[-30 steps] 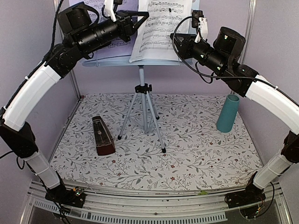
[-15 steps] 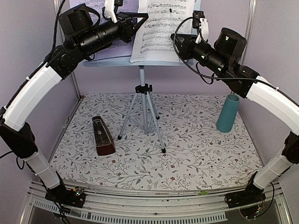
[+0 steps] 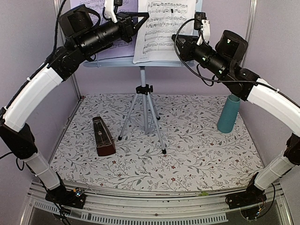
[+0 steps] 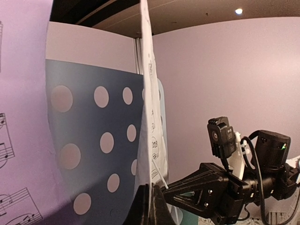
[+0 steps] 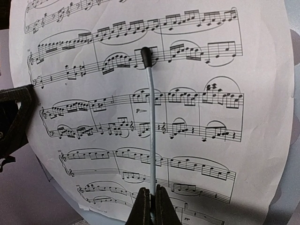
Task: Set up the instrument practice props
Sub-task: Place the sheet music on the music stand.
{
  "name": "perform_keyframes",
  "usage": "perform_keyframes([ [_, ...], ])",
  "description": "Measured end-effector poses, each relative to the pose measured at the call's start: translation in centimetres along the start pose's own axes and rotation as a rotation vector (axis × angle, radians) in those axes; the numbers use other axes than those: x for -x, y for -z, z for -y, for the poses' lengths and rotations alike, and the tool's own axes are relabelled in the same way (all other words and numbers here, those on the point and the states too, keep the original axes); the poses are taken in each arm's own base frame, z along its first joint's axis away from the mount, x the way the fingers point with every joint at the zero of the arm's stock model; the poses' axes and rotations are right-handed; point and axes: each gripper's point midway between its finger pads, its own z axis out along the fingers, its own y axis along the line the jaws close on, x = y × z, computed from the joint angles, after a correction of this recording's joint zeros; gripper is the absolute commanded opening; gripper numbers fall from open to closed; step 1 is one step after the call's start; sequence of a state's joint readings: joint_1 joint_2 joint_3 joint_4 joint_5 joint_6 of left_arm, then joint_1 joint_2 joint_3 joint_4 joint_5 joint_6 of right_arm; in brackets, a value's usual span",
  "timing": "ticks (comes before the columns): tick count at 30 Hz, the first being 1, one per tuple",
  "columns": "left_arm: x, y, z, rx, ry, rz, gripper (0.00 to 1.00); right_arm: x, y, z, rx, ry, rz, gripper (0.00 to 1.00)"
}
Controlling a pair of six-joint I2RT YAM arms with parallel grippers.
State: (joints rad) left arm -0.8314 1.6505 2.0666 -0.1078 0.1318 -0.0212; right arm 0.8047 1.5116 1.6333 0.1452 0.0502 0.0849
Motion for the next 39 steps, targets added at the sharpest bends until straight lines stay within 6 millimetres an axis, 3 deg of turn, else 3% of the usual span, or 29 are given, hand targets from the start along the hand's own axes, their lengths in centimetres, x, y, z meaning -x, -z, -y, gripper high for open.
perform_keyframes([
  [16,0.2,-0.1,1.0,-0.067,-0.014,0.008,0.0,0.1,0.0,-0.2,0.013,0.004,0.019,0.0],
  [39,-0.6,-1.5,0.8,-0.067,-0.068,-0.019,0.0,0.0,0.8,-0.4,0.027,0.018,0.068,0.0],
])
